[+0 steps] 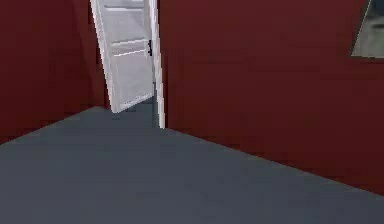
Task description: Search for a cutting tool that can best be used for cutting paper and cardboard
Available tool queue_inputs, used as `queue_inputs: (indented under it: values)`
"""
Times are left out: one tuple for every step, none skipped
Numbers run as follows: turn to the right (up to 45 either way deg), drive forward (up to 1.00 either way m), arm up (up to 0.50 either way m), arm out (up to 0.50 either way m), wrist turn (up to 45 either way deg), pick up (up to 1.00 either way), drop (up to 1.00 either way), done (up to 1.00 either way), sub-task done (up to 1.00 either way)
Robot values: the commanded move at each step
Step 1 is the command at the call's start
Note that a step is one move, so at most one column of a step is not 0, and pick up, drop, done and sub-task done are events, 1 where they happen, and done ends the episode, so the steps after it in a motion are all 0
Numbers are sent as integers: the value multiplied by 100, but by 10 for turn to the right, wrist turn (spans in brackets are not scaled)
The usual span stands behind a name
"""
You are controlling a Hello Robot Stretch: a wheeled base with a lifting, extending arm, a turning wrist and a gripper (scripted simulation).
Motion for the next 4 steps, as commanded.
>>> queue_inputs:
  values:
    - [420, 0, 0, 0, 0, 0, 0, 0, 0]
    - [0, 5, 0, 0, 0, 0, 0, 0, 0]
    - [-450, 0, 0, 0, 0, 0, 0, 0, 0]
    - [-450, 0, 0, 0, 0, 0, 0, 0, 0]
